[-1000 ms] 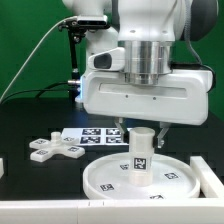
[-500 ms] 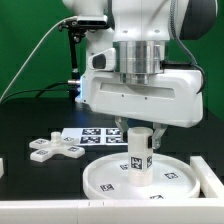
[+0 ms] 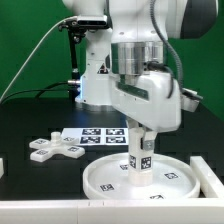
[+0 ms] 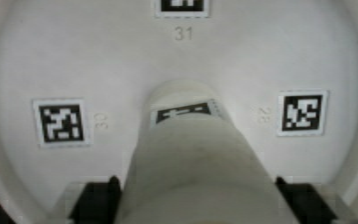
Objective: Assemble round table
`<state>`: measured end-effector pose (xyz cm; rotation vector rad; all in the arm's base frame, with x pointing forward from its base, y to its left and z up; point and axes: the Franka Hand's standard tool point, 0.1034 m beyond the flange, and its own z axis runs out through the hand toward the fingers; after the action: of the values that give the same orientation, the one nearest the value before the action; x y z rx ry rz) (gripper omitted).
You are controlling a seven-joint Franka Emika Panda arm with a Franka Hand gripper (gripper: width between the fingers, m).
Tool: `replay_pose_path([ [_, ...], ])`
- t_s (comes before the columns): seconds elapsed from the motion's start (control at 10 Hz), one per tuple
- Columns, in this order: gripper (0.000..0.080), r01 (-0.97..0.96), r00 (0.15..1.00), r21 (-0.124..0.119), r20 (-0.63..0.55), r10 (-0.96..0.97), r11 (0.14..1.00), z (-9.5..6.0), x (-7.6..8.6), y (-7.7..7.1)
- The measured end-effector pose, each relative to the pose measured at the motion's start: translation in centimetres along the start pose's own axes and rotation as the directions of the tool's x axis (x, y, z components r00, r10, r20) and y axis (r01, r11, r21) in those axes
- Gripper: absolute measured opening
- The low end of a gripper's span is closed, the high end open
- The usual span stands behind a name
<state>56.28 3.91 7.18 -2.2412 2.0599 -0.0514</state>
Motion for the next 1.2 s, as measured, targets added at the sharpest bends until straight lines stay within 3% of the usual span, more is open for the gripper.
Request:
replay_pose_path([
  [0.3, 0.0407, -0.327, 0.945, 0.019, 0.033, 0.327, 0.945, -0.06, -0.47, -0.06],
  [0.6, 0.0407, -0.472, 0.881, 0.014, 0.044, 0.471, 0.882, -0.04, -0.38, -0.11],
  [0.8, 0.0407, -0.55, 0.835, 0.035, 0.059, 0.548, 0.834, -0.01, -0.29, -0.02],
  [0.9, 0.0407, -0.518, 0.855, 0.037, 0.057, 0.516, 0.854, 0.02, -0.29, -0.08],
  [1.1, 0.0602, -0.346, 0.937, 0.018, 0.059, 0.345, 0.938, -0.11, -0.57, -0.19],
  [1.2, 0.0602, -0.158, 0.986, 0.024, 0.053, 0.157, 0.987, -0.15, -0.44, -0.23],
])
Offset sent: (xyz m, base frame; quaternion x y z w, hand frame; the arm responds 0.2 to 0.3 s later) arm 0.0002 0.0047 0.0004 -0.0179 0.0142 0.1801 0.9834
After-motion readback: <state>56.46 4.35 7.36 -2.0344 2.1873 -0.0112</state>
